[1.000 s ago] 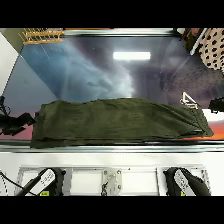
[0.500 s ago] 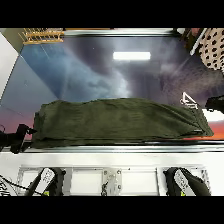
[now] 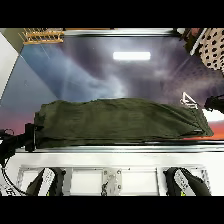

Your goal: Fold the clothes and pants, and hang the long-sleeved shirts on hangers.

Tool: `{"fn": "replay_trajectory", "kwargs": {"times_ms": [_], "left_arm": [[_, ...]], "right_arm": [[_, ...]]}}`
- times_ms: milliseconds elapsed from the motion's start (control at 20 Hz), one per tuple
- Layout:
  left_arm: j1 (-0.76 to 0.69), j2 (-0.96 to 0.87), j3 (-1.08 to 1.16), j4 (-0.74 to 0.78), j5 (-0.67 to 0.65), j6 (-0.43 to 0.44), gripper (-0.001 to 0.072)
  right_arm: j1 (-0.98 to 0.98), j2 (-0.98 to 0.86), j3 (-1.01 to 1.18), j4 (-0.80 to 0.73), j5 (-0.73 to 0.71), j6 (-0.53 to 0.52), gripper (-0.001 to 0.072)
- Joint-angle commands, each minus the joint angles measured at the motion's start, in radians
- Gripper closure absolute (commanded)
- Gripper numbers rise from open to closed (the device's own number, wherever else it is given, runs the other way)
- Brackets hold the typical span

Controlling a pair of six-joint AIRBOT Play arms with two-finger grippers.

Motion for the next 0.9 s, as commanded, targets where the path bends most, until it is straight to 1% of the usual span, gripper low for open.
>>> {"fn": "replay_trajectory", "kwargs": {"times_ms": [0,50,150,200,250,350,400,450,500,700,850], "left_arm": [[-0.051,0.003,-0.011,-0.021,0.041,-0.016,0.0085],[-0.066,0.003,-0.01,-0.021,0.038,-0.029,0.0086],[-0.082,0.003,0.002,-0.008,0.013,-0.028,0.0086],[-0.08,0.003,0.017,0.017,-0.013,-0.029,0.0086],[-0.079,0.003,0.039,0.072,-0.04,-0.031,0.0086],[-0.079,0.003,0.07,0.176,-0.092,-0.064,0.0086],[-0.079,0.003,0.069,0.171,-0.099,-0.063,0.0086],[-0.086,0.003,0.067,0.169,-0.095,-0.063,0.0086],[-0.098,0.003,0.067,0.169,-0.08,-0.063,0.0086],[-0.176,-0.009,0.067,0.164,0.01,-0.092,0.0086],[-0.228,-0.098,0.069,0.153,0.045,-0.111,0.0088]], "right_arm": [[0.001,-0.001,0.0,0.001,0.0,-0.002,0.0182],[0.001,0.0,0.0,0.001,0.0,-0.002,0.0183],[0.001,0.0,0.0,0.001,0.0,-0.002,0.0183],[0.001,0.0,0.0,0.001,0.0,-0.002,0.0183],[0.001,0.0,0.0,0.001,0.0,-0.002,0.0182],[0.001,-0.001,0.0,0.001,0.0,-0.002,0.0183],[0.001,-0.001,0.0,0.001,-0.001,-0.002,0.0204],[0.001,-0.001,0.0,0.001,-0.002,-0.002,0.0256],[0.001,-0.001,0.0,0.002,-0.003,-0.002,0.0271],[0.001,0.0,0.0,0.004,-0.002,-0.002,0.027],[0.001,0.0,0.0,0.004,-0.002,-0.002,0.027]]}}
